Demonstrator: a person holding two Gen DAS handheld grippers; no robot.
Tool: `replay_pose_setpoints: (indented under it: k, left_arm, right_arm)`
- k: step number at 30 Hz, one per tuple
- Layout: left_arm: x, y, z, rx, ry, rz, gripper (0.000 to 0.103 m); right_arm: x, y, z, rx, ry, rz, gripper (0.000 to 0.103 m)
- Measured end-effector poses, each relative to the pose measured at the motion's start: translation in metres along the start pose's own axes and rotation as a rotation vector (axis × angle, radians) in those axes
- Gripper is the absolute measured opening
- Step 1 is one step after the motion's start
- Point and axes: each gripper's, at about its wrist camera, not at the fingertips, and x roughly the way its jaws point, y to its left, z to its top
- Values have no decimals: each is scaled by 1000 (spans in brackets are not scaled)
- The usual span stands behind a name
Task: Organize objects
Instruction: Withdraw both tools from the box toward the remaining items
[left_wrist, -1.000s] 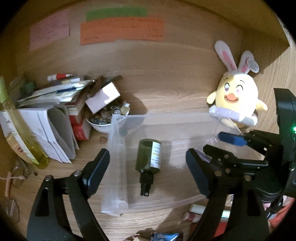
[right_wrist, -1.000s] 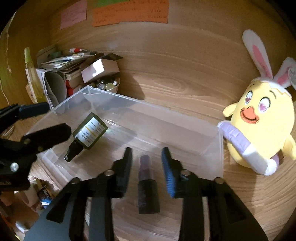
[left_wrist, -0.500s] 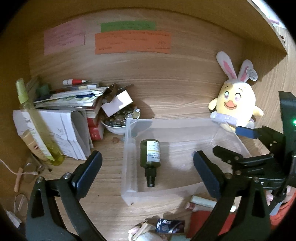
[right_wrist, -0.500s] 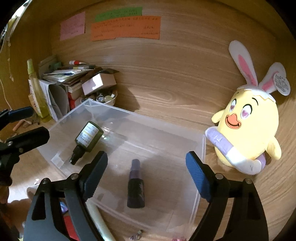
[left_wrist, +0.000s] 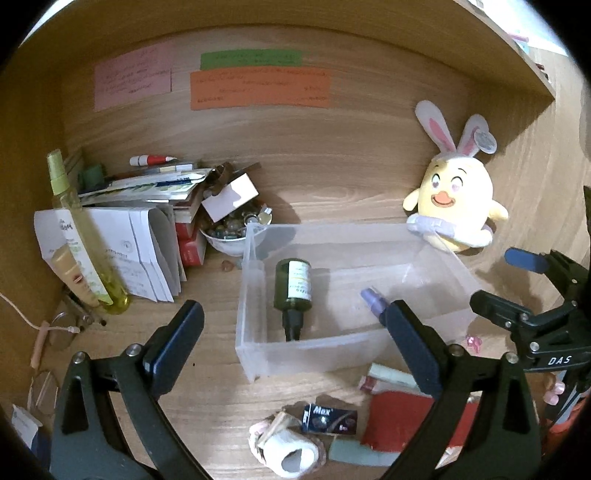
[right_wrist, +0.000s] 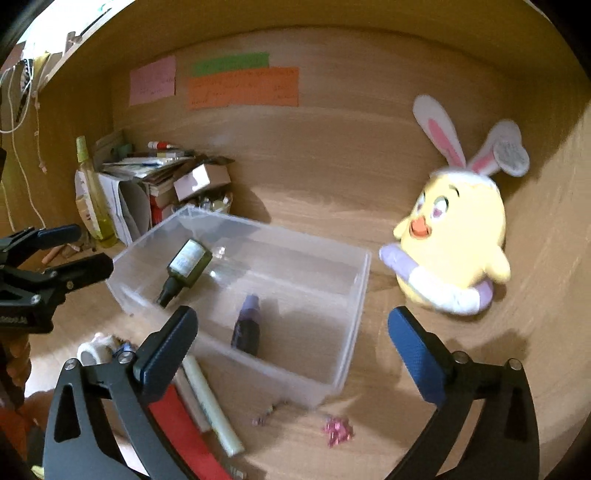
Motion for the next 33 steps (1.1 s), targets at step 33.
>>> replay_pose_setpoints:
  k: [33]
  left_arm:
    - [-5,10,-83,-112,188,-45,86]
  right_arm:
    - [18,-46,-80,82,222,-49,99]
